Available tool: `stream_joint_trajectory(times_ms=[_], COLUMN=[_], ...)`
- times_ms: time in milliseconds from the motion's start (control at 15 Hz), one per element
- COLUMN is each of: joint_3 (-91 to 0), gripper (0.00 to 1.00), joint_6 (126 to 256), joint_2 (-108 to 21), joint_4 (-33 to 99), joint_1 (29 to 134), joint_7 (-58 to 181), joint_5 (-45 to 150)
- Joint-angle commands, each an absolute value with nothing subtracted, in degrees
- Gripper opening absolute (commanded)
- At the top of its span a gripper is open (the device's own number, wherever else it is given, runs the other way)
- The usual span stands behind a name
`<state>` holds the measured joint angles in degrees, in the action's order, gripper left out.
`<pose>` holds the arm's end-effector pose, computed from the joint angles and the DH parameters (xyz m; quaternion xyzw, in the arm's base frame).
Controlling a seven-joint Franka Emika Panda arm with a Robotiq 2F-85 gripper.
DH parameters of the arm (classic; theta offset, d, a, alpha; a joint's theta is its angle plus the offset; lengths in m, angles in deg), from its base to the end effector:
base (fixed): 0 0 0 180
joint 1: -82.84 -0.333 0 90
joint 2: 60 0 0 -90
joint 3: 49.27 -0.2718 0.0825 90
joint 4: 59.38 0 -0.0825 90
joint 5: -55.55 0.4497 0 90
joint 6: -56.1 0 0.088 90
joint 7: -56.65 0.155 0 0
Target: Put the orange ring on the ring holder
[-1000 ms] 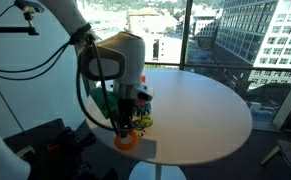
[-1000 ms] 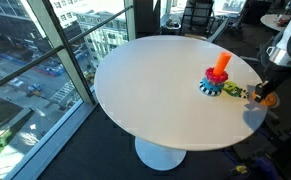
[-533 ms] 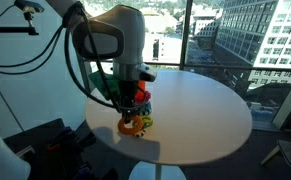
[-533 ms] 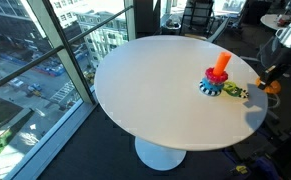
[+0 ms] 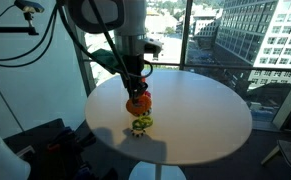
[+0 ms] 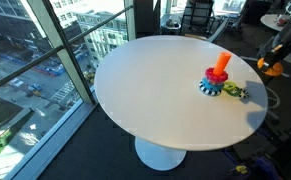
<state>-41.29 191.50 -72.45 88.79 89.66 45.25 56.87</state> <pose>0.4676 -0.1166 0.1955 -0.9991 0.0362 -0.0013 0.0233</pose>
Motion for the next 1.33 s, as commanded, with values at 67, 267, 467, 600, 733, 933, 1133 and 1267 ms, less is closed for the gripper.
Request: stream_joint_trajectory(times_ms=[67,267,467,600,733,933,1133,1267], joint_3=[-41.71,-42.25,-42.83,-43.14,-43.51,-44.30,-44.81,-45.23], gripper=[0.07,0.07,0.07,0.07,0.07,0.07,0.07,0.19], joint_6=[187.52,185.59,184.31,184.17,184.78,185.70,185.91,186.21], joint_2=[-74.47,-74.74,-74.24,-73.84,-73.38,-72.64,-72.60,-73.28], joint_4=[85.02,82.51,80.02,78.88,78.20,77.43,77.16,78.60], joint_1=[88.20,86.84,85.14,83.93,82.75,81.59,81.31,81.69], joint_7=[44.67,44.60,44.07,43.50,43.05,43.29,43.49,44.71], joint_5=[57.39,57.88,59.10,60.82,62.77,64.48,64.82,63.62])
